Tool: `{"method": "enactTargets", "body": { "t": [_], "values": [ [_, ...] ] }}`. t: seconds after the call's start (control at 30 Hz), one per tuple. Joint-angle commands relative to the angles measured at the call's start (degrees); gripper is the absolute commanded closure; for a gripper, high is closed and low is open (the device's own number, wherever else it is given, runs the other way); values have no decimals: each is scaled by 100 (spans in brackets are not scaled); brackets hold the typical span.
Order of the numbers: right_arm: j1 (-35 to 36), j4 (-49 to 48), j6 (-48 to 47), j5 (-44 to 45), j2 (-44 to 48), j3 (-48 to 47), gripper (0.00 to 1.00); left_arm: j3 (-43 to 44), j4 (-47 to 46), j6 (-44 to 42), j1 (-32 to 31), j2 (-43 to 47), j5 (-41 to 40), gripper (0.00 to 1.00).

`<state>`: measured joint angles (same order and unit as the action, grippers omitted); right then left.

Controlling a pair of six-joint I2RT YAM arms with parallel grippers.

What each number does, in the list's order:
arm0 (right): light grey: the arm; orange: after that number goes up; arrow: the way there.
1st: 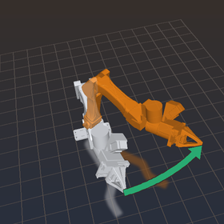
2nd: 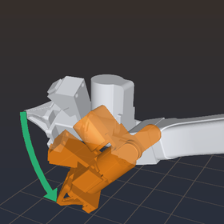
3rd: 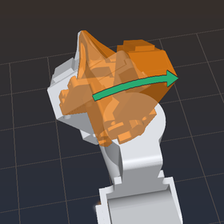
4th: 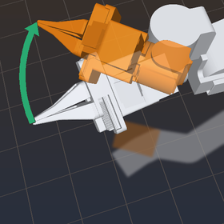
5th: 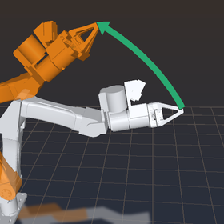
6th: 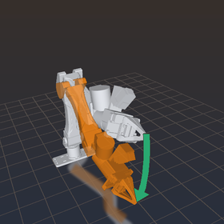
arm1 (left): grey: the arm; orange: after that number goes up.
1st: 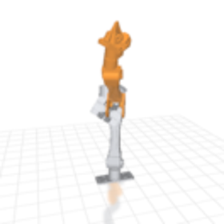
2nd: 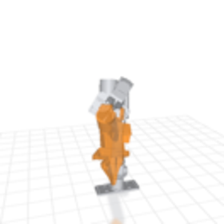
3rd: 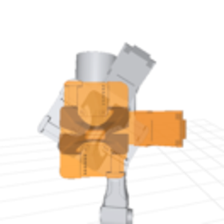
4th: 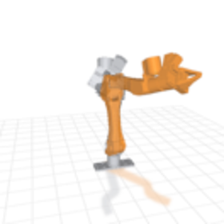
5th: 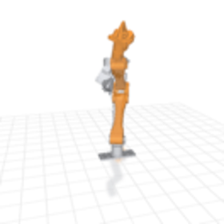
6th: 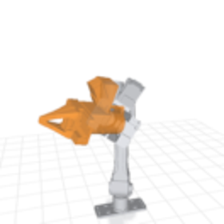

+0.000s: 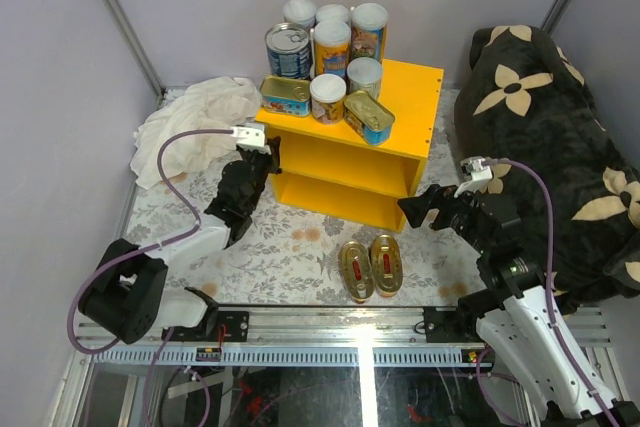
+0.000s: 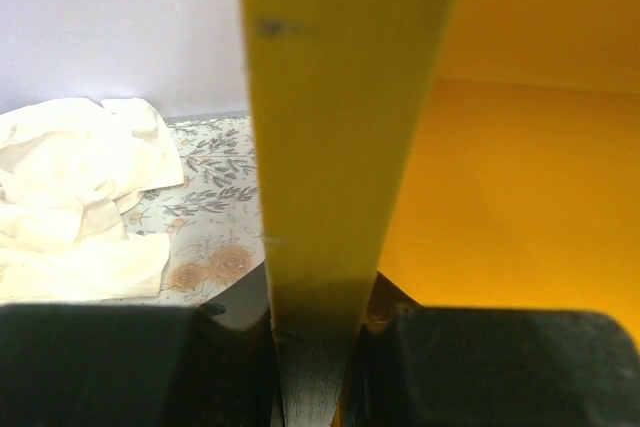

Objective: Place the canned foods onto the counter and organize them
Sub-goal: Move the counter to the center of the board.

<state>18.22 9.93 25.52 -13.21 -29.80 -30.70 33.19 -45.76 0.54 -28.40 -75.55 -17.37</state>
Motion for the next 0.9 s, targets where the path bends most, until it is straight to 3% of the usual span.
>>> {"method": "enactTargets", "body": {
  "t": [0.0, 0.33, 0.87],
  "values": [
    [-3, -505, 55, -342, -134, -16, 5, -357, -42, 170, 910, 299, -1402, 100],
    [185, -553, -3, -605, -544, -13, 4, -490, 35, 188, 1486, 395, -1467, 100],
    [2255, -513, -92, 1471, -1190, 105, 3, -404, 74, 230, 2528, 471, -964, 100]
  ]
}}
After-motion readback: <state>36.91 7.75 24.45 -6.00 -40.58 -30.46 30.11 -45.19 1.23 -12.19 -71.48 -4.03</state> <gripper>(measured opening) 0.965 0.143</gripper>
